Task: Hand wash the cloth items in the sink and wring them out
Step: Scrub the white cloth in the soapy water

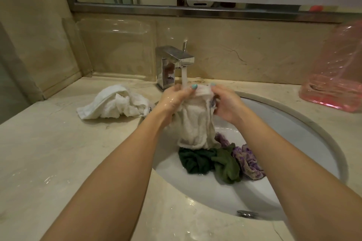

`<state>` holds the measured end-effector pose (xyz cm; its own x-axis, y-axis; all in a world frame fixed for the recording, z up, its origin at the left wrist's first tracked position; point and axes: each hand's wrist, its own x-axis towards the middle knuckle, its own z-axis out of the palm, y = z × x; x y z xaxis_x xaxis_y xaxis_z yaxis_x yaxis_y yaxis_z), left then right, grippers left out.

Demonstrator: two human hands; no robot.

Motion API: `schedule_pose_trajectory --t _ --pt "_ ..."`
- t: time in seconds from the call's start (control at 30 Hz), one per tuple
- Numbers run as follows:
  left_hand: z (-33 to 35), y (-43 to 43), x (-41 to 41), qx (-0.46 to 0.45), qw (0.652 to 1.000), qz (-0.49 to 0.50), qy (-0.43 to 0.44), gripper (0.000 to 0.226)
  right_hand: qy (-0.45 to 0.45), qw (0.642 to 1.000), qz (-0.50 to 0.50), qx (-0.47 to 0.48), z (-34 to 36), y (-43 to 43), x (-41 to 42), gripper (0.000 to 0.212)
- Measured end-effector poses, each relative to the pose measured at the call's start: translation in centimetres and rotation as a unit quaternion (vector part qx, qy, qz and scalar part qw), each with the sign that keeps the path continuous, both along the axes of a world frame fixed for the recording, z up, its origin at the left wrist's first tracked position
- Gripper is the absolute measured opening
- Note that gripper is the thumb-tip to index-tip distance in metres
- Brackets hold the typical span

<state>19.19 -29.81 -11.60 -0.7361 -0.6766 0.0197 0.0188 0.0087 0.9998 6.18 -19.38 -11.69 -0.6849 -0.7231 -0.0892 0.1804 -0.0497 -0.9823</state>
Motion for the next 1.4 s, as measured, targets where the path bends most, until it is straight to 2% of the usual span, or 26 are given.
schedule_pose_trajectory --t 0.07,0.1,0.17,0.23,0.33,0.37,0.43,0.5,0.57,0.67,0.73,0.8,0.9,0.97,1.07,1.17,1.27,1.33,1.4 --pt "-0.1 0.0 -0.1 -0.03 0.999 0.019 -0.013 0.015 0.035 0.993 -0.104 -0.037 -0.1 -0.2 -0.8 0.016" --pt "-0.3 -0.2 -0.2 -0.045 0.998 0.046 -0.006 0.015 0.06 0.989 -0.126 -0.042 -0.1 -0.3 -0.8 0.014" --pt "-0.4 -0.6 -0.6 -0.06 0.995 0.08 0.004 0.019 0.084 0.987 -0.126 -0.044 0.1 -0.9 -0.3 0.016" --pt "-0.3 -0.5 -0.7 -0.024 0.998 0.053 0.008 0.012 0.088 0.988 -0.122 -0.037 0.3 -1.5 0.2 0.019" --pt "-0.1 0.2 -0.7 0.058 0.998 0.001 0.016 0.055 0.123 0.981 -0.147 -0.008 1.3 -1.8 1.2 0.024" --pt "-0.2 0.4 -1.0 0.074 0.997 0.002 0.036 0.06 0.148 0.978 -0.144 0.001 1.2 -1.7 1.7 0.025" --pt "0.1 0.7 -1.4 0.072 0.995 0.031 0.063 0.043 0.201 0.975 -0.098 -0.001 1.0 -1.7 4.0 0.029" --pt "0.2 1.0 -1.7 0.057 0.994 0.077 0.051 0.025 0.287 0.957 -0.033 0.01 0.5 -2.1 6.3 0.036" --pt "0.3 2.1 -2.0 0.036 0.995 0.087 0.037 0.025 0.35 0.934 -0.056 0.039 0.5 -2.6 6.5 0.042" --pt "0.8 5.3 -2.3 -0.042 0.998 0.04 0.036 0.033 0.26 0.946 -0.187 0.048 1.1 -2.1 3.7 0.047" --pt "1.1 6.0 -2.5 -0.086 0.995 0.019 0.047 0.036 0.229 0.943 -0.232 0.069 0.5 -1.4 2.9 0.045" --pt "1.2 4.6 -2.6 -0.091 0.993 0.055 0.042 0.037 0.273 0.935 -0.218 0.065 0.3 -1.7 4.5 0.043" --pt "0.9 2.5 -2.0 -0.018 0.993 0.096 0.063 0.031 0.333 0.924 -0.181 0.049 1.1 -2.9 7.0 0.044" --pt "1.1 3.3 -1.2 -0.004 0.996 0.062 0.06 0.031 0.338 0.92 -0.187 0.063 1.5 -3.2 5.9 0.045" --pt "1.6 5.3 -1.4 -0.046 0.997 -0.004 0.068 0.034 0.298 0.932 -0.196 0.072 1.3 -1.9 2.6 0.047" --pt "1.6 5.2 -0.9 -0.111 0.991 -0.07 -0.033 0.045 0.282 0.947 -0.152 0.032 1.8 -1.1 1.1 0.046" --pt "0.9 3.6 0.5 -0.047 0.972 -0.191 -0.126 0.046 0.298 0.944 -0.124 0.068 2.0 -1.1 1.0 0.042" --pt "0.4 2.4 0.9 0.01 0.979 -0.173 -0.107 0.035 0.211 0.972 -0.054 0.089 0.9 -0.6 0.6 0.039" --pt "0.3 1.3 1.1 0.073 0.988 -0.13 -0.035 0.022 0.071 0.99 0.068 0.103 -0.4 1.1 -0.5 0.042"
